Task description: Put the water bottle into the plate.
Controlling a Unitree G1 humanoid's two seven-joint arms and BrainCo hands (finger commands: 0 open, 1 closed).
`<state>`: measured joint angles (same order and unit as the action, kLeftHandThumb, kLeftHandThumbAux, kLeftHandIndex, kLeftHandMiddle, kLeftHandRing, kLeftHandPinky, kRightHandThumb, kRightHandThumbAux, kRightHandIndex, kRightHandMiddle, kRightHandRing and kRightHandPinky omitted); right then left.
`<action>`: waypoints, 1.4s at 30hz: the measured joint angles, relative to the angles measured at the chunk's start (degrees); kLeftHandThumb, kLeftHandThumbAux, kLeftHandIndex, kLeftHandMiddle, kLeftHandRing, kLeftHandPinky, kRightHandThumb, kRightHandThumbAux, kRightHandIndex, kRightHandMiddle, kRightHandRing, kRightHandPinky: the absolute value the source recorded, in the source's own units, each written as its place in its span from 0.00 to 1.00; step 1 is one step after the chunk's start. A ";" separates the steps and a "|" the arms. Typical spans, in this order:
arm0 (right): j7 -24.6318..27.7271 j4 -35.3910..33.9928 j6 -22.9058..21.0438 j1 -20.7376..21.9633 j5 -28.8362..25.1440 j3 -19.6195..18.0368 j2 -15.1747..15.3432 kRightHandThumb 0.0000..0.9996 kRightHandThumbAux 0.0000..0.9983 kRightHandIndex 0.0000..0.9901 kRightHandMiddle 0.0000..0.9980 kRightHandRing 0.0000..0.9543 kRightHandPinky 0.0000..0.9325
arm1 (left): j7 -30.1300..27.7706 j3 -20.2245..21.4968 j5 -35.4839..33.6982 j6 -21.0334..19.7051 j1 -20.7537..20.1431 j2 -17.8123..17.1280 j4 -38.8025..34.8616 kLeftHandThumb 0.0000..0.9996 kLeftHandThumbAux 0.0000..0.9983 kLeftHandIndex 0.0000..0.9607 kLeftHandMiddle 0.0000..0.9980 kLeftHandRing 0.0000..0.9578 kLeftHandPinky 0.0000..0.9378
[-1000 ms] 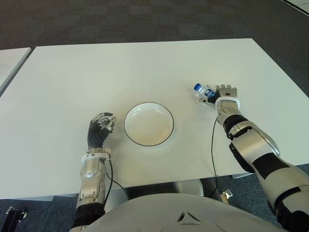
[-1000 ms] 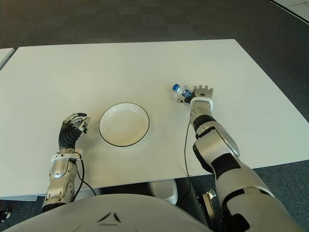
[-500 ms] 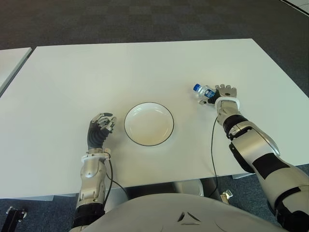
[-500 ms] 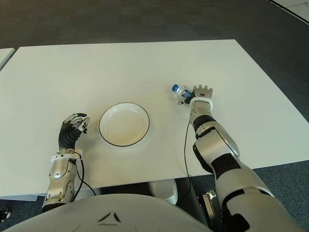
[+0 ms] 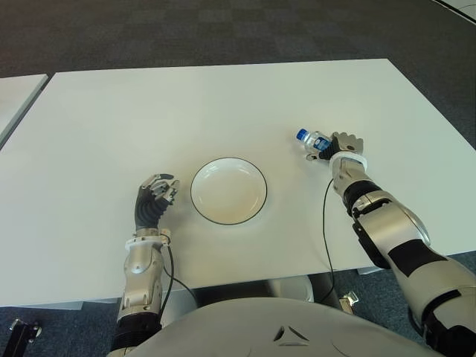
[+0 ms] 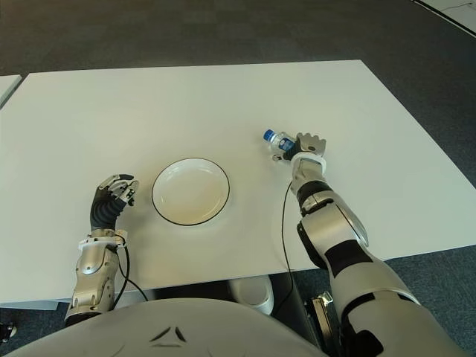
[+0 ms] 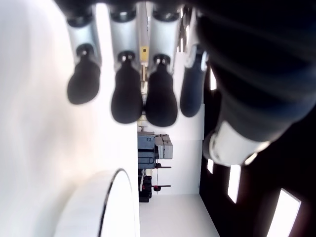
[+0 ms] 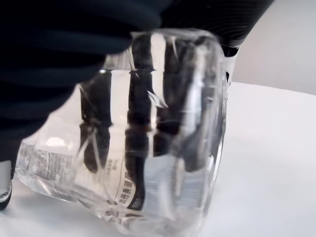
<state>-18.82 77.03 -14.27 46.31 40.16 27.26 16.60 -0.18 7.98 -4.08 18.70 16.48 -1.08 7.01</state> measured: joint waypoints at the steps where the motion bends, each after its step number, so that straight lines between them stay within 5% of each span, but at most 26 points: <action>1: -0.14 0.00 -0.11 0.00 -0.07 -0.19 -0.11 0.71 0.72 0.44 0.68 0.72 0.80 | 0.00 0.01 0.00 0.00 0.00 0.00 0.00 0.70 0.72 0.45 0.74 0.75 0.77; 26: -1.37 -0.85 2.08 0.04 -9.06 -11.46 -1.10 0.70 0.73 0.44 0.86 0.89 0.94 | 0.05 0.09 -0.31 -0.29 0.20 0.20 -0.14 0.70 0.72 0.45 0.73 0.75 0.77; 42: 1.39 -1.98 6.85 1.66 -27.62 -30.94 -3.25 0.70 0.73 0.44 0.85 0.88 0.89 | 0.09 0.09 -0.47 -0.38 0.13 0.17 -0.04 0.70 0.72 0.45 0.74 0.76 0.78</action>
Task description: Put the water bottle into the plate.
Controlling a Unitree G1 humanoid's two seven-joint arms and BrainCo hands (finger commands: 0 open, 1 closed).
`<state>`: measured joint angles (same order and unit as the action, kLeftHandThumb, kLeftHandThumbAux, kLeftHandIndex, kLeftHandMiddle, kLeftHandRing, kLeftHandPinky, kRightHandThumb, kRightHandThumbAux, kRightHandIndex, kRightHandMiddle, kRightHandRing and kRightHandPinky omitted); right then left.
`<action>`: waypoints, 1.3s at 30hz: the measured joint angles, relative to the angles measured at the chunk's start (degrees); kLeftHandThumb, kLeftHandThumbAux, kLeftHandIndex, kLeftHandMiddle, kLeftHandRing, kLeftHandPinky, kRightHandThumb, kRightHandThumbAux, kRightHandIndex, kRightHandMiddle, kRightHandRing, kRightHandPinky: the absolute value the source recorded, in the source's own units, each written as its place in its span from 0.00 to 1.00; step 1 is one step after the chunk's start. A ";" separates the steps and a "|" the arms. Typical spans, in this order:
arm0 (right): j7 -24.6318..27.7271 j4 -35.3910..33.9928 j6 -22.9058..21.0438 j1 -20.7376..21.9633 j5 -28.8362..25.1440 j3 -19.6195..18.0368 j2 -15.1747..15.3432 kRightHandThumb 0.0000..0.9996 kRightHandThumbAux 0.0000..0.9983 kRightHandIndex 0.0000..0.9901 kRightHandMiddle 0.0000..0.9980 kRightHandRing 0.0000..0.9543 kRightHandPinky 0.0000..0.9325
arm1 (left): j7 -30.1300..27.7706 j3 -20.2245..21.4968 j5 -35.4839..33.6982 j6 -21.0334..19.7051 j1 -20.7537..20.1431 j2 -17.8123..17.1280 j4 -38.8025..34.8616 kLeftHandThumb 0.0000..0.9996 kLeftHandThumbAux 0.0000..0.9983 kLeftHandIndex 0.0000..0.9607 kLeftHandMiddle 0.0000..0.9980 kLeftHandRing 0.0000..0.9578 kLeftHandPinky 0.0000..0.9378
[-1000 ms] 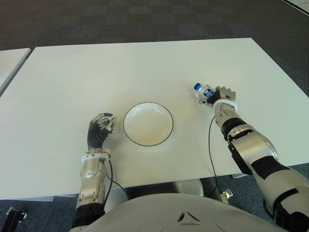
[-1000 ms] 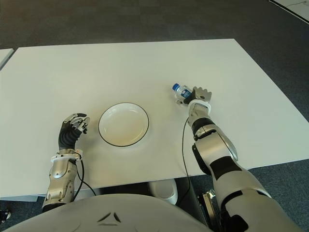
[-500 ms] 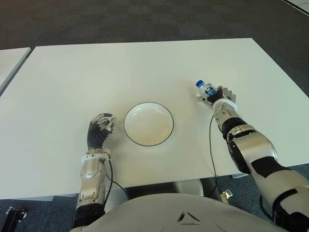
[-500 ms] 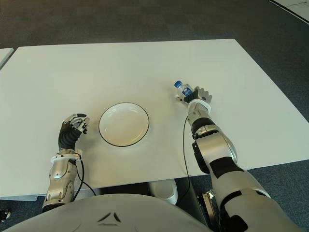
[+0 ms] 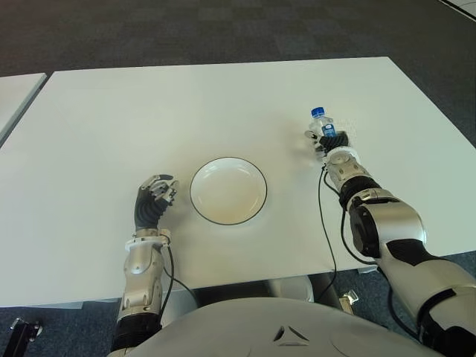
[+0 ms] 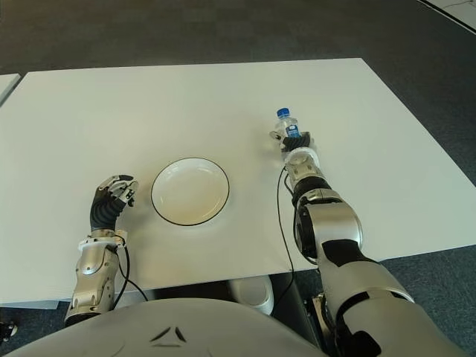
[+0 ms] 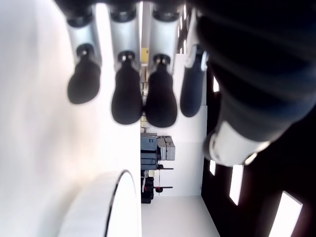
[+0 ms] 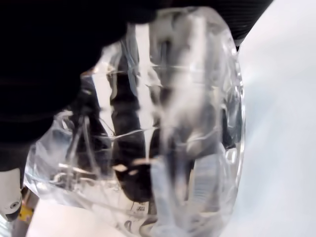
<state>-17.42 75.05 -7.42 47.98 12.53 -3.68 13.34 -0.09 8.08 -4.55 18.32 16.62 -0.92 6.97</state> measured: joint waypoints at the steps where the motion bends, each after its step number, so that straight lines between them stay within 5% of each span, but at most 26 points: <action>1: 0.22 -0.17 0.51 0.07 -1.52 -1.44 -0.17 0.70 0.73 0.44 0.85 0.88 0.89 | 0.00 0.00 -0.01 0.01 -0.03 0.00 0.02 0.70 0.72 0.45 0.74 0.76 0.78; 15: 6.72 -0.54 2.49 2.00 -17.69 -16.72 -2.26 0.70 0.73 0.44 0.79 0.83 0.87 | 0.96 0.08 0.20 -1.57 -0.18 0.40 -0.26 0.70 0.72 0.45 0.73 0.75 0.76; 23: 10.49 -0.41 2.12 2.53 -24.30 -22.48 -2.85 0.70 0.72 0.44 0.80 0.85 0.90 | 2.20 0.09 0.98 -1.93 -0.23 0.59 -0.24 0.70 0.72 0.45 0.73 0.75 0.76; 31: 15.77 -0.86 0.90 3.76 -27.32 -24.03 -2.82 0.71 0.72 0.44 0.81 0.86 0.90 | 2.54 0.00 1.31 -1.44 -0.41 0.65 -0.22 0.70 0.72 0.45 0.73 0.75 0.77; 39: 20.06 -4.32 1.24 4.55 -26.87 -21.11 -3.49 0.71 0.72 0.44 0.82 0.87 0.91 | 2.52 -0.05 1.19 -1.24 -0.51 0.65 -0.23 0.70 0.72 0.45 0.73 0.75 0.76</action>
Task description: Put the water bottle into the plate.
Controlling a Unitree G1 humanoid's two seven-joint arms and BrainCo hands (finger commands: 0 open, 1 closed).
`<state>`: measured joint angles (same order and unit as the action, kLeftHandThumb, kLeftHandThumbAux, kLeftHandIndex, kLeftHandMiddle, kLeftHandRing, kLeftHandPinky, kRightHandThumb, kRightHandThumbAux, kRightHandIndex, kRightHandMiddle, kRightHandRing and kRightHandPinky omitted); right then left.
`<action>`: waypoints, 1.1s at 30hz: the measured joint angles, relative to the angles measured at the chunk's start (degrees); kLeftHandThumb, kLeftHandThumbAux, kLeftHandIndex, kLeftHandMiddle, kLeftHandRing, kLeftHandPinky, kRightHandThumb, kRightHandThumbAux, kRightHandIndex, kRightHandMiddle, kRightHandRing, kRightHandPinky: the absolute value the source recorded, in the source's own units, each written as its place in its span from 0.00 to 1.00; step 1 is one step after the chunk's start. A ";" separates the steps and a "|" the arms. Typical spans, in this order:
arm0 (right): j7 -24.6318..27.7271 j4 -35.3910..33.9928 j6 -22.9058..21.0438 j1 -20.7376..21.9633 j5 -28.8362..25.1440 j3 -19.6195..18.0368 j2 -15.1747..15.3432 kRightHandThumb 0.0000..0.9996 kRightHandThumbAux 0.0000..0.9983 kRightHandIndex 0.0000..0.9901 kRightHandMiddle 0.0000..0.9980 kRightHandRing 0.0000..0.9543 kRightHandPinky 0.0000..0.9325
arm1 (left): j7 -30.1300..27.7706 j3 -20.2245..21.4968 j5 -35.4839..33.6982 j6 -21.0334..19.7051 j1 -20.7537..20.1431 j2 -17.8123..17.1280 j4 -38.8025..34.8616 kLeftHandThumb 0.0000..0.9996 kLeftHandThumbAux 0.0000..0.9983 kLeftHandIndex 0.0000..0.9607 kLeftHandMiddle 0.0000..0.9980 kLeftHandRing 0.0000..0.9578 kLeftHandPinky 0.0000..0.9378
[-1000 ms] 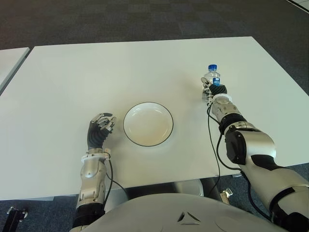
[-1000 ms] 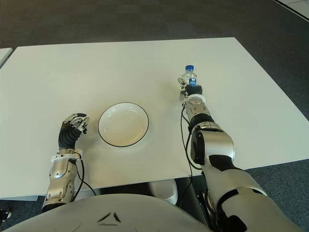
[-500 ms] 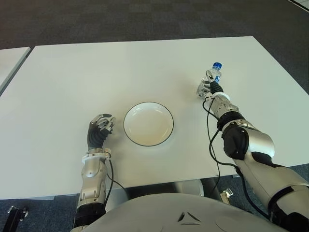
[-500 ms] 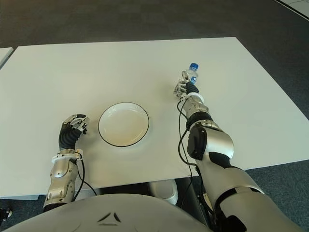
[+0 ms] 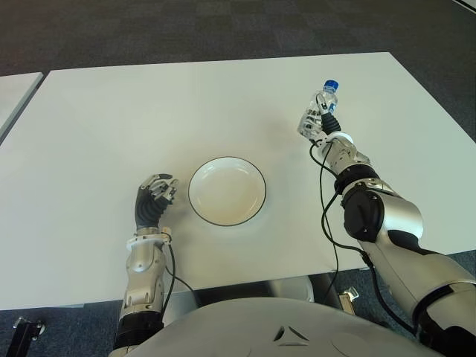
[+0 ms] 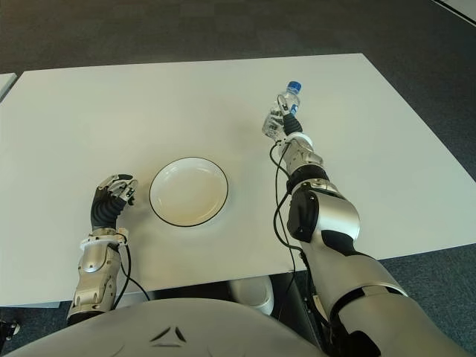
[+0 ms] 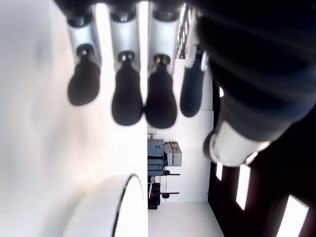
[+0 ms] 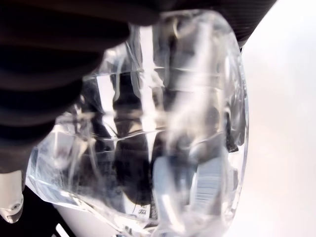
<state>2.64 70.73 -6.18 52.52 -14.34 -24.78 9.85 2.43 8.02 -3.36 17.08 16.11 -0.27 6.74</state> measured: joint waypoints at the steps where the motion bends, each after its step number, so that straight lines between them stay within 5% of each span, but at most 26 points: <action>1: 0.44 -0.63 0.34 0.00 0.21 0.57 -0.19 0.71 0.72 0.44 0.82 0.87 0.91 | 0.00 0.00 0.00 -0.07 0.00 0.00 0.00 0.70 0.72 0.45 0.73 0.75 0.76; 9: 6.07 -8.85 6.16 -1.48 3.84 8.02 -2.64 0.71 0.72 0.44 0.86 0.90 0.94 | 0.02 0.06 0.03 -1.19 -0.03 0.01 -0.01 0.71 0.72 0.45 0.73 0.75 0.76; 21: 15.01 -32.51 13.19 -14.10 10.24 21.25 -5.16 0.71 0.72 0.44 0.88 0.92 0.92 | 0.20 0.05 0.09 -0.89 -0.16 0.01 0.01 0.70 0.72 0.45 0.73 0.75 0.76; 33: 16.02 -46.61 18.23 -24.45 17.24 30.55 -4.99 0.71 0.72 0.44 0.84 0.87 0.88 | 0.20 0.08 -0.02 -1.31 -0.07 0.15 -0.08 0.71 0.72 0.45 0.73 0.74 0.76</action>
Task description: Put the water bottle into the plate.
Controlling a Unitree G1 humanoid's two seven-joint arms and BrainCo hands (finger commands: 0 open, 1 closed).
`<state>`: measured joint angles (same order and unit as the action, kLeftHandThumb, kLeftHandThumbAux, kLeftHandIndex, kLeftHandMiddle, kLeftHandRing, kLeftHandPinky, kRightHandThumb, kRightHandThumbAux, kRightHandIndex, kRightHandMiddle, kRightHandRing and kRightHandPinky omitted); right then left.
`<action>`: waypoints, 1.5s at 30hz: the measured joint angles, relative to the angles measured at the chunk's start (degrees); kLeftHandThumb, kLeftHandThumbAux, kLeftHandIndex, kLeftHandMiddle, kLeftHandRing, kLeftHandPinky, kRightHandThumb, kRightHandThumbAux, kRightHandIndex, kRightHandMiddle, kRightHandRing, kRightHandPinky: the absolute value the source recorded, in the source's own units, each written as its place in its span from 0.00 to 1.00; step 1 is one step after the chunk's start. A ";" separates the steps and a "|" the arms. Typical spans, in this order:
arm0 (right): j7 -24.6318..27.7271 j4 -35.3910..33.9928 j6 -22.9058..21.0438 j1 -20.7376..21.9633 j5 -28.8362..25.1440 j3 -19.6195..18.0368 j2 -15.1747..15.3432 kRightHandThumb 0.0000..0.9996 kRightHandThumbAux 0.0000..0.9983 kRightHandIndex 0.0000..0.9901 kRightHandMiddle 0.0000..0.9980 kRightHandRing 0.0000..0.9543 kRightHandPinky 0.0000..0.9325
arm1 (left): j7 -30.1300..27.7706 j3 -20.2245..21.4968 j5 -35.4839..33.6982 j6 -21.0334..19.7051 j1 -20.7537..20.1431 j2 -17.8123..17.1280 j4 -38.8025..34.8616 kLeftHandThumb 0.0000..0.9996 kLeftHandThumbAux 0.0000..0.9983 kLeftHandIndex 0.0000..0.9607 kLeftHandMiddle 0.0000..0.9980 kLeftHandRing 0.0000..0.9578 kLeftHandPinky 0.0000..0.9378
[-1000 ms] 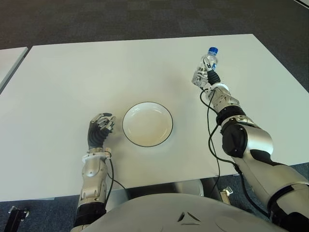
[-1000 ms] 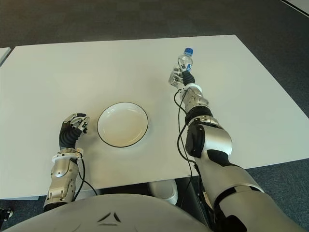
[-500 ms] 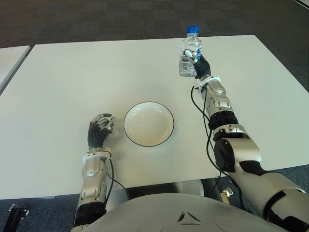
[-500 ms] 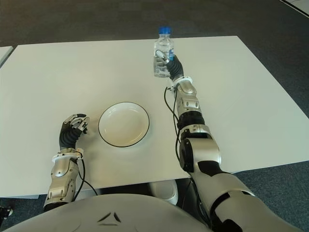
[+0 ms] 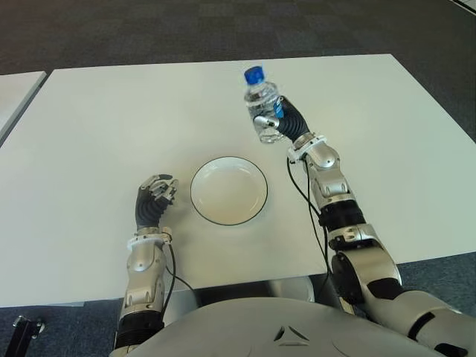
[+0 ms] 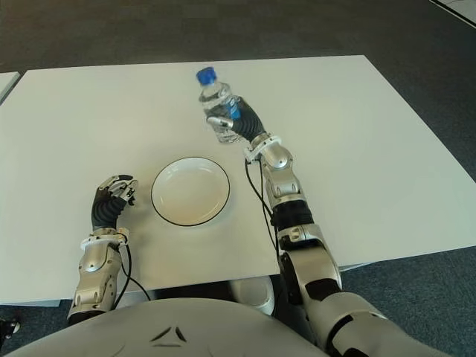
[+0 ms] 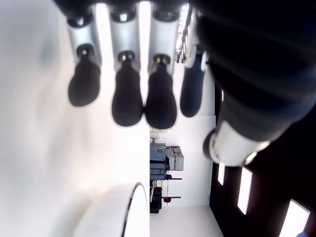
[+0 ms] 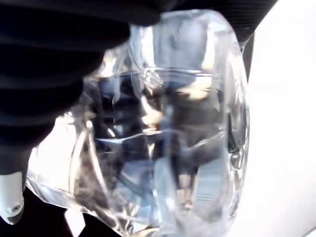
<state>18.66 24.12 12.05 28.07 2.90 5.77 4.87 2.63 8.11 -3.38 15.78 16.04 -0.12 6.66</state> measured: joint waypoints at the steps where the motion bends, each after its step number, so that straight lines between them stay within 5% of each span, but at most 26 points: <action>1: 0.19 -0.97 0.44 -0.85 0.59 0.84 0.09 0.71 0.72 0.44 0.84 0.87 0.88 | 0.00 -0.02 0.00 -0.01 -0.03 0.01 0.00 0.71 0.72 0.45 0.73 0.74 0.76; 15: 4.89 -4.21 9.39 -5.87 6.91 11.31 2.52 0.71 0.72 0.44 0.87 0.88 0.91 | 0.57 -0.11 0.65 0.04 -0.12 0.29 -0.01 0.70 0.72 0.45 0.73 0.75 0.78; 28: 6.31 1.40 19.37 -5.46 11.61 16.34 5.48 0.71 0.72 0.44 0.88 0.90 0.90 | 0.06 -0.10 0.62 1.07 -0.10 -0.27 0.14 0.70 0.72 0.45 0.74 0.76 0.78; 38: 6.20 2.78 20.63 -3.34 19.98 19.62 9.42 0.71 0.72 0.44 0.86 0.88 0.90 | -1.33 -0.08 -0.23 2.08 -0.11 -0.49 0.51 0.70 0.72 0.45 0.74 0.76 0.77; 45: 1.67 2.77 20.59 -1.91 29.34 22.17 11.61 0.71 0.73 0.44 0.89 0.91 0.94 | -1.25 0.05 -0.41 1.60 -0.12 -0.36 0.39 0.70 0.72 0.45 0.73 0.75 0.76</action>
<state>20.33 26.89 32.64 26.16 32.24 27.94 16.48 1.38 8.15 -3.79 17.38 15.92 -0.48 7.05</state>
